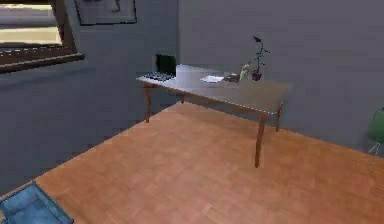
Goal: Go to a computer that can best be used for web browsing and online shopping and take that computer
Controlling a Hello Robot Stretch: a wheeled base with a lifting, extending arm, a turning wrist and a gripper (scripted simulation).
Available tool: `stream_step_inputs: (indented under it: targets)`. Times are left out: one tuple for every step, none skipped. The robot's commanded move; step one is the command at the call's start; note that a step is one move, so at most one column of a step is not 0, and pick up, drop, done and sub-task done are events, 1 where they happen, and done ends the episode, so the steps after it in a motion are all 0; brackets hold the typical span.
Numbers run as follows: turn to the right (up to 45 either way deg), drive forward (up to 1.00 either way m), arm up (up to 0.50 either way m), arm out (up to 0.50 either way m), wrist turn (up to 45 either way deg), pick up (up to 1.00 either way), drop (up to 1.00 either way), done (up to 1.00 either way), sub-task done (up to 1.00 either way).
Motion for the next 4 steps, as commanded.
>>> stream_step_inputs:
  targets:
    - [33.0,0.00,0.00,0.00,0.0,0.00,0.00,0.00,0.00]
    - [0.0,0.60,0.00,0.00,0.0,0.00,0.00,0.00,0.00]
    - [-45.0,0.00,0.00,0.00,0.0,0.00,0.00,0.00,0.00]
    - [-15.0,0.00,0.00,0.00,0.0,0.00,0.00,0.00,0.00]
